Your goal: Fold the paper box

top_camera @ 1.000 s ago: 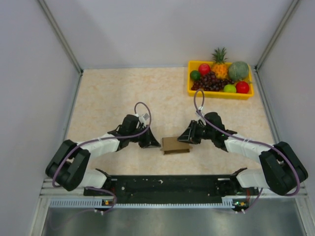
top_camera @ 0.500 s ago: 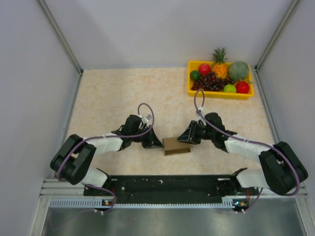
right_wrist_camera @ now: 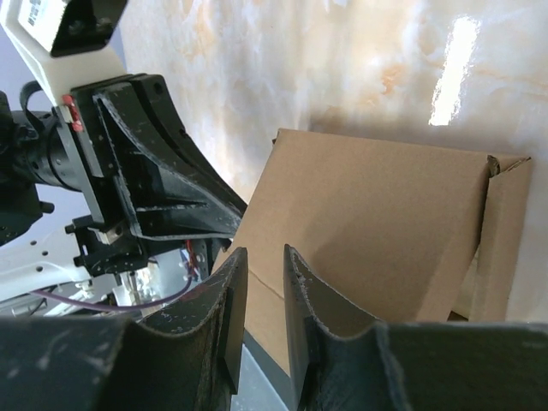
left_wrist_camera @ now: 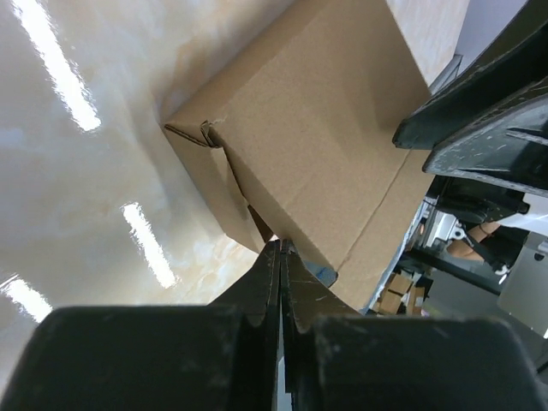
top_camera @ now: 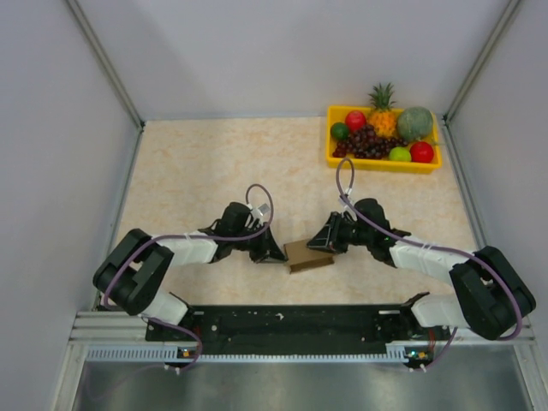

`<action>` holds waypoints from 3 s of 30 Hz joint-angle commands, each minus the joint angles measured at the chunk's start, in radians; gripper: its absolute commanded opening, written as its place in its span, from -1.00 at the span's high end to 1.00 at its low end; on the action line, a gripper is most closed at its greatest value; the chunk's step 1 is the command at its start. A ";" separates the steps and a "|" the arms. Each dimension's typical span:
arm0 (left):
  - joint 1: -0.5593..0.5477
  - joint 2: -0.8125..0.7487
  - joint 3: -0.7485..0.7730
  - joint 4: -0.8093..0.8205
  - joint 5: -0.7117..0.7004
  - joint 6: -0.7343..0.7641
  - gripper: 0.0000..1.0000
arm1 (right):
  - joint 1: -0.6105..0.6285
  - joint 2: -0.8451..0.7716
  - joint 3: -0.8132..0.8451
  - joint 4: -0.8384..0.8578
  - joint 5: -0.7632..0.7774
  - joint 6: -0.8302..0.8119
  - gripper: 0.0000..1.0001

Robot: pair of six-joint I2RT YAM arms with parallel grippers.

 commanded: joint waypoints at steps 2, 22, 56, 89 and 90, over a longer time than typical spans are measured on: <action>-0.024 0.044 0.011 0.072 0.042 -0.011 1.00 | 0.022 0.004 -0.007 0.050 0.016 0.009 0.53; -0.065 0.176 0.034 0.244 0.036 -0.108 1.00 | 0.070 -0.013 -0.173 0.204 0.140 0.107 0.58; -0.122 0.164 0.128 0.073 -0.029 -0.013 1.00 | 0.044 -0.252 0.129 -0.601 0.435 -0.350 -0.14; -0.062 0.038 0.089 -0.135 0.014 0.105 1.00 | -0.079 -0.190 -0.090 -0.241 0.127 -0.238 -0.21; -0.062 0.029 0.088 -0.152 0.002 0.112 1.00 | -0.079 -0.190 -0.088 -0.239 0.127 -0.233 -0.20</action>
